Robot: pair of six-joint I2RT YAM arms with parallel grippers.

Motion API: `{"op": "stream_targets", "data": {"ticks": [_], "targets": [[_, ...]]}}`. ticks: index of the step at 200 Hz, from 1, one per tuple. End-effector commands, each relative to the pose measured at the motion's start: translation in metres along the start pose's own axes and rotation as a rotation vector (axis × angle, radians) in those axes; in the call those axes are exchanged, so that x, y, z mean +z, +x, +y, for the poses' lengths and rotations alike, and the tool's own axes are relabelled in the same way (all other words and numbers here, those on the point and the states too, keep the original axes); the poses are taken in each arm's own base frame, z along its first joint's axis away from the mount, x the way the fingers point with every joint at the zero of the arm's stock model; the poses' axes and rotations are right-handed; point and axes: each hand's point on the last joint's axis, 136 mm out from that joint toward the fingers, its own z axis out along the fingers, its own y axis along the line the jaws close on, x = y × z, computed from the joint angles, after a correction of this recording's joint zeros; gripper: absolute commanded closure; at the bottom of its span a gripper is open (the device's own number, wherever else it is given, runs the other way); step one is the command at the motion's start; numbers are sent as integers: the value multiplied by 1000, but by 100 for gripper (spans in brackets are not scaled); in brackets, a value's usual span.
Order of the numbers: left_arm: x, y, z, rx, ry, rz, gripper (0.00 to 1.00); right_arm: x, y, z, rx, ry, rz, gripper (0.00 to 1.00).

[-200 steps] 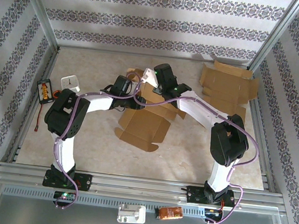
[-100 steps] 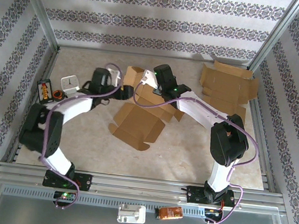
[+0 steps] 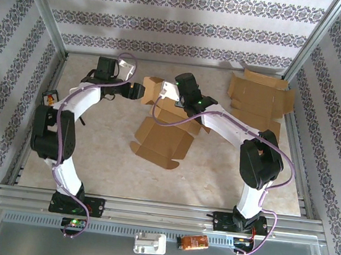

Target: Fold the paper box

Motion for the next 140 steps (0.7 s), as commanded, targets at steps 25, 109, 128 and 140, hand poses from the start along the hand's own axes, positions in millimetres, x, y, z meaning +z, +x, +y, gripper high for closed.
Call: {"op": "stream_targets", "data": {"ticks": [25,109,128,140], "targets": [[26,5,-4,45,143,97,26,-3,-6,3,-46,5,-12,91],[39,-7,-32,26,163,85,93,3,-11,12,13,-11,1,91],[39,-14,-43,-27,145,68,94,5,-13,16,23,-14,3,91],[40,-14,-50,-61,142,60,94,5,-12,18,26,-17,6,91]]}}
